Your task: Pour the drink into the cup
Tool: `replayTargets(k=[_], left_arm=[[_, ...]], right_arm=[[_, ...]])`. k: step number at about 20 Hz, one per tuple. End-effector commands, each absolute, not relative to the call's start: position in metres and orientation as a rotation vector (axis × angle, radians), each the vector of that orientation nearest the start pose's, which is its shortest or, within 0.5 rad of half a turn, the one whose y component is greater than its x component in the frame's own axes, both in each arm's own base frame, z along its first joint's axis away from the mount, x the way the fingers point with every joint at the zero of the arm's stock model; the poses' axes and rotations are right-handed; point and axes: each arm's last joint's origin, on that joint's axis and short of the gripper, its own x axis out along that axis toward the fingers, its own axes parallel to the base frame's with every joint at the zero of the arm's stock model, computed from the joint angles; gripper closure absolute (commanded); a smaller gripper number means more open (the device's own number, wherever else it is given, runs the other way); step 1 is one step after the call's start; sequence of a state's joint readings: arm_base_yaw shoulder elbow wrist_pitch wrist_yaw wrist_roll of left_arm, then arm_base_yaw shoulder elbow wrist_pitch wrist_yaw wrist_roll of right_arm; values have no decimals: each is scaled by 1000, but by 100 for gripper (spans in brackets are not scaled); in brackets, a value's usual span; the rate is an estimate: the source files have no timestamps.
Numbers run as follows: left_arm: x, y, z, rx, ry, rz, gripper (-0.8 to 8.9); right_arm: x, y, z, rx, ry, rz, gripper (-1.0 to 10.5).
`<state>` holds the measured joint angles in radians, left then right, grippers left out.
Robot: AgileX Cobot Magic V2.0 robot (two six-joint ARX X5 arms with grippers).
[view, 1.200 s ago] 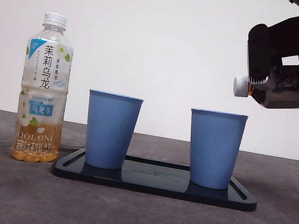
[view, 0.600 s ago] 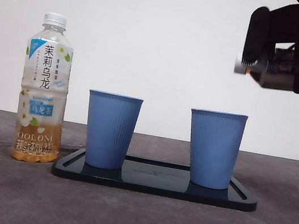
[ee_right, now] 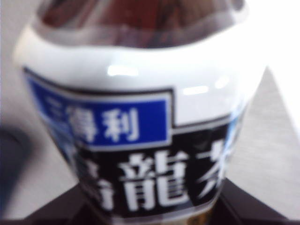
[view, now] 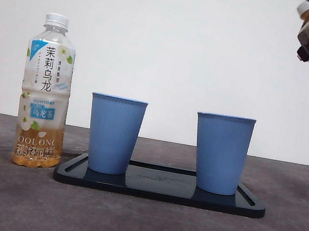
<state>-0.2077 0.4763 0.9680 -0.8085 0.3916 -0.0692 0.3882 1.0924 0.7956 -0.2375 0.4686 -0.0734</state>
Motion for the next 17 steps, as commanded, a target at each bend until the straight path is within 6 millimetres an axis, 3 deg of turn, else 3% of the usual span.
replayTargets(k=[1,2,3,6,12,17], left_arm=[[61,-24,366,-96,335,-586,355],[61,-24,366,-99,330,-586,355],[61,-24,367,-104,327,-585,355],[62,-24,367,-104,325,-585,355],[62,-24,367,-104,325,-585,355],[61,-24,366,-104,332,-585,355]], right_arm=[[224,70,278,-129,379,-2,807],[225,68,272,-91,358,6,807],[223,60,239,37,226,81,807],[216,58,215,89,170,112,807],[224,62,183,93,195,145,807],[235,66,169,97,183,168,807]])
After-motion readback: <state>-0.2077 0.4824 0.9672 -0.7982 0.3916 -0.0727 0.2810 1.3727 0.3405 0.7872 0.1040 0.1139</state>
